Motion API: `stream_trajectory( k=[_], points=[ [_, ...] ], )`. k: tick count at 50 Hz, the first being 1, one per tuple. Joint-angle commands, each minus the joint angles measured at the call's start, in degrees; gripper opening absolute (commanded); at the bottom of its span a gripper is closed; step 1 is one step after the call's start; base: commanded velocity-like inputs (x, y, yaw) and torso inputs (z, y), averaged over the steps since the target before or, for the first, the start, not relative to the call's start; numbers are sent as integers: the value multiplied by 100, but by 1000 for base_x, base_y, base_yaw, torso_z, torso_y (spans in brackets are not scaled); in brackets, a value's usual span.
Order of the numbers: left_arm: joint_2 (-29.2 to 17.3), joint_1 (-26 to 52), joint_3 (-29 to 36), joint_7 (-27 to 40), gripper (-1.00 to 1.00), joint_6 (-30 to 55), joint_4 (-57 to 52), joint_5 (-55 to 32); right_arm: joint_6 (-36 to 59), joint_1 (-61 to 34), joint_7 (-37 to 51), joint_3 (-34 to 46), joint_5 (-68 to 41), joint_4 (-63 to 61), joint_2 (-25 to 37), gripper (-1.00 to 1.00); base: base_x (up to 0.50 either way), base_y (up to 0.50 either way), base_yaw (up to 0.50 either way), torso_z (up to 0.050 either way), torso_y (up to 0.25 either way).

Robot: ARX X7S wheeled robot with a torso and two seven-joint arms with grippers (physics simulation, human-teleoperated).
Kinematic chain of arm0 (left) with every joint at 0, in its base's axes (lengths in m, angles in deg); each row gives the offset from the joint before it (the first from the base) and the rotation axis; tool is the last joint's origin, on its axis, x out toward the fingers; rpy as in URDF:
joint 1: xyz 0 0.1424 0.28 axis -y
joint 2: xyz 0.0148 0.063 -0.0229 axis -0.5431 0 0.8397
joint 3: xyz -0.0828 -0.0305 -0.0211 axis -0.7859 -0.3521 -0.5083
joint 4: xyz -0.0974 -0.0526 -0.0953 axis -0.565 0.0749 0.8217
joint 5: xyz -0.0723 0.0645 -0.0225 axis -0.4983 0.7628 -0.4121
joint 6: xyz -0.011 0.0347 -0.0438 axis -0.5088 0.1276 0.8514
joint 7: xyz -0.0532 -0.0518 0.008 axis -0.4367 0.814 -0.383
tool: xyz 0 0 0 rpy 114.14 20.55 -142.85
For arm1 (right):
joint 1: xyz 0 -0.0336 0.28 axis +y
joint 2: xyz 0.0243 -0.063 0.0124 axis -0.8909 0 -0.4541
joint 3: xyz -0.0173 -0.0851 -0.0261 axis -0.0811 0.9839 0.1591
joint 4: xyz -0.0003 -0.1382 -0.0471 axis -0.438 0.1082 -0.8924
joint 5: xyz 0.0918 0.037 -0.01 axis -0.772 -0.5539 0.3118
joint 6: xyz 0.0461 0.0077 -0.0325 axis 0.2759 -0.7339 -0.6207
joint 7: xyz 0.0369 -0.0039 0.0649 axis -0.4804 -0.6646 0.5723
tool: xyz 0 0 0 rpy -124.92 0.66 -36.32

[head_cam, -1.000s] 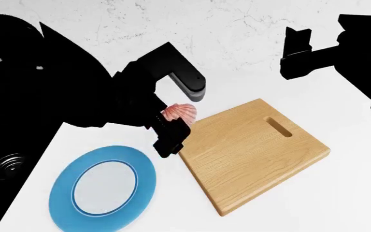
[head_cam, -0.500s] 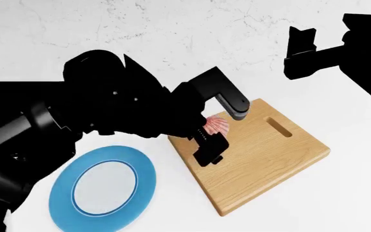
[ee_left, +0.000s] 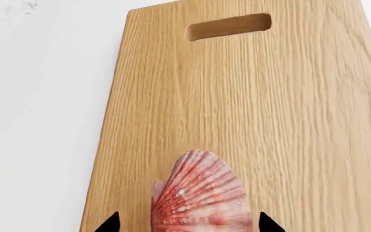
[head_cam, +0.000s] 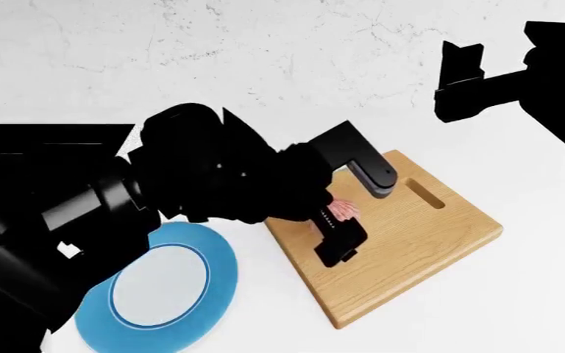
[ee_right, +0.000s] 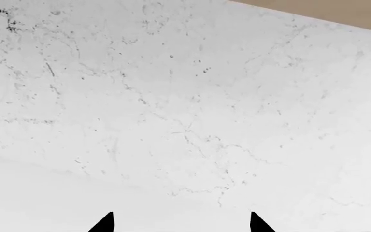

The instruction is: Pick the scallop from the plate and place it on the cutting board. Then pick the condiment bottle from the cabinet and place it next to the cutting board.

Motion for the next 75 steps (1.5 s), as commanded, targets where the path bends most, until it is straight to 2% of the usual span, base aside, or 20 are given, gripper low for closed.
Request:
stream_trajectory(
  k=[1,6,16,31,38,44,60,75],
  points=[
    [20,34,-43,25,100,-6,-31,-66,-38,2,21,30,-35,0,42,100,0,0,0,0,0],
    [-67,126,-178,89,100,16,-151,-190,-67,1,16,54,-28,4,48,100,0,0,0,0,0],
    [-638,512,-467,393,100,293,-1033,-553,-45,-106,135,62,-127,24,51,100,0,0,0,0,0],
    [-1942,670,-1048,1258,100,574,-2070,-1333,-220,-58,239,5,-171,-32,13,100,0,0,0,0,0],
    [-2495,523,-1256,1647,100,413,-2374,-1408,-363,12,246,-20,-134,-96,-36,100,0,0,0,0,0],
    [-2937,456,-1557,2272,100,153,-2526,-1453,-544,150,138,-13,1,-202,-63,100,0,0,0,0,0],
    [-3545,389,-2354,3768,100,-469,-2747,-2108,-985,402,-213,0,329,-404,-97,100,0,0,0,0,0],
    [-3710,279,-2624,4205,100,-846,-2856,-2181,-991,562,147,-109,93,-540,-127,100,-437,0,0,0,0]
  ],
)
